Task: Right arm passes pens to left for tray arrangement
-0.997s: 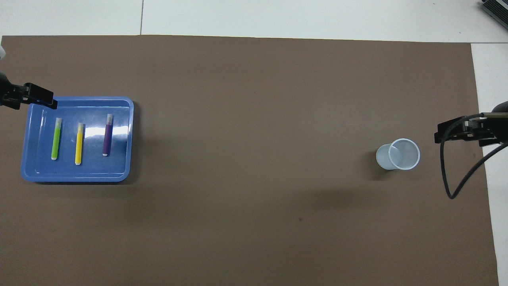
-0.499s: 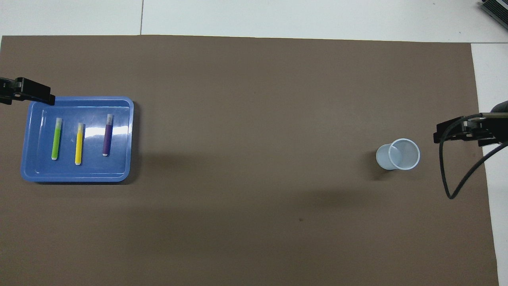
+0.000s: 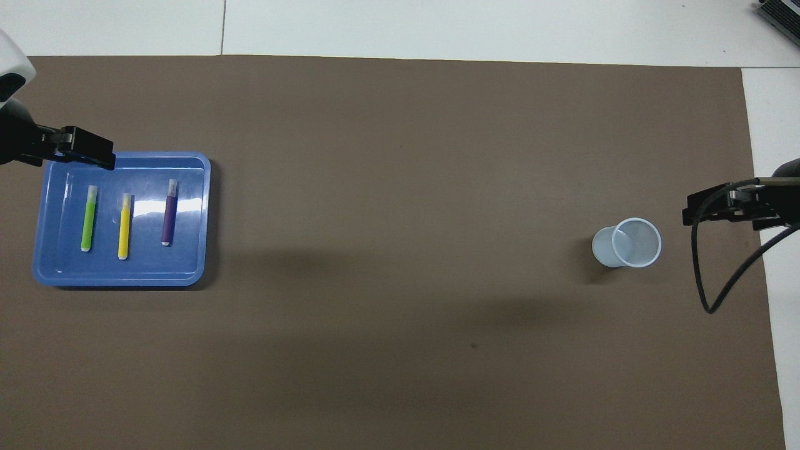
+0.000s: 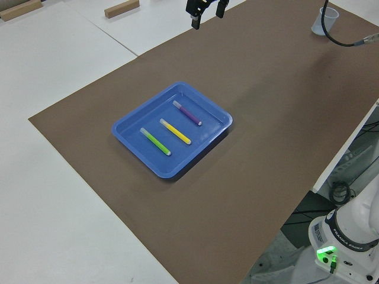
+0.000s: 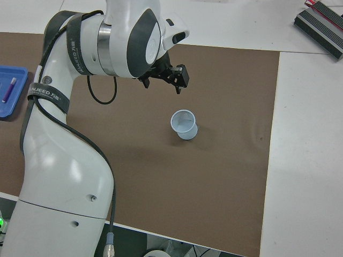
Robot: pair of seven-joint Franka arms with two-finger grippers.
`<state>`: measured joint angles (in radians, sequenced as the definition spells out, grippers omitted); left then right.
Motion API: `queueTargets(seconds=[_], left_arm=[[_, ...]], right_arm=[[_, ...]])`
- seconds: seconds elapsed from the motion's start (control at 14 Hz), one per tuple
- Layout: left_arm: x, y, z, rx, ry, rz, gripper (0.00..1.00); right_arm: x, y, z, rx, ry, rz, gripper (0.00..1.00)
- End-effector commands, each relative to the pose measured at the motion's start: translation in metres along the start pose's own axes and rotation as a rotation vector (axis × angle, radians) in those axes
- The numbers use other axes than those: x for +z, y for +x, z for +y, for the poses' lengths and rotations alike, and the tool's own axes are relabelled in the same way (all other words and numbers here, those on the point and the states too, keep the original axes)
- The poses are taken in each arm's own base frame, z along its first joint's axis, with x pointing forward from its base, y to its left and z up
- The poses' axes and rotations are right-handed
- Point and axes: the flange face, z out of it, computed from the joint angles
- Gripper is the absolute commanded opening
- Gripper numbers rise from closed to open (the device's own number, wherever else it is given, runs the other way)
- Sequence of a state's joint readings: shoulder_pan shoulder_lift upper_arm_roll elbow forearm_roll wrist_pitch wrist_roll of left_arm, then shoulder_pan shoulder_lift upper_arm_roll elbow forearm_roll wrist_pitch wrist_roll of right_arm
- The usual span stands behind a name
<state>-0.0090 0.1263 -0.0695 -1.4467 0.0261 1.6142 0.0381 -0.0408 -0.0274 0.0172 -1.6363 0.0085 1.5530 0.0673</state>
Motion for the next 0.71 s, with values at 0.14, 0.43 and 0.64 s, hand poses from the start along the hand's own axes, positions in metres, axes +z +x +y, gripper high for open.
queueTargets(seconds=[0.14, 0.43, 0.64], left_arm=[[-0.014, -0.02, 0.0, -0.001, 0.035, -0.013, 1.0], [-0.027, -0.029, -0.003, -0.007, 0.035, -0.02, 1.0], [-0.027, -0.03, -0.011, -0.021, 0.036, -0.02, 1.0]], right_arm=[[0.0, 0.001, -0.004, -0.002, 0.02, -0.001, 1.0], [0.002, 0.003, -0.007, -0.005, 0.022, -0.001, 1.0], [0.002, 0.003, -0.007, -0.005, 0.022, 0.001, 1.0]])
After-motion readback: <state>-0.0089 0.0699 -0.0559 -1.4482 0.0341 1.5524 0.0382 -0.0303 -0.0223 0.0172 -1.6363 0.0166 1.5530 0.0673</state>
